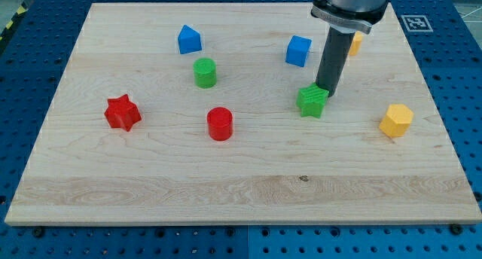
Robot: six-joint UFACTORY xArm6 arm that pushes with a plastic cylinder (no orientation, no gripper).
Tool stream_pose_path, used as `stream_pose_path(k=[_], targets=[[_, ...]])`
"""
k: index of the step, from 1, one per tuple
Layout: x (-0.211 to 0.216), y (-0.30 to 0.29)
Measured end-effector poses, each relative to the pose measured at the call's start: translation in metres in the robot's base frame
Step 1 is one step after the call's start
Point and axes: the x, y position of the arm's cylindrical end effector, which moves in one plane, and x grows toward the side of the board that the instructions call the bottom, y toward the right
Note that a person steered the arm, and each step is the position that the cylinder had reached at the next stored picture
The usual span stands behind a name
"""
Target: Move red circle to the bottom center
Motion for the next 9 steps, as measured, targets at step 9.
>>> stream_pose_path(k=[9], targets=[[0.021, -0.171]])
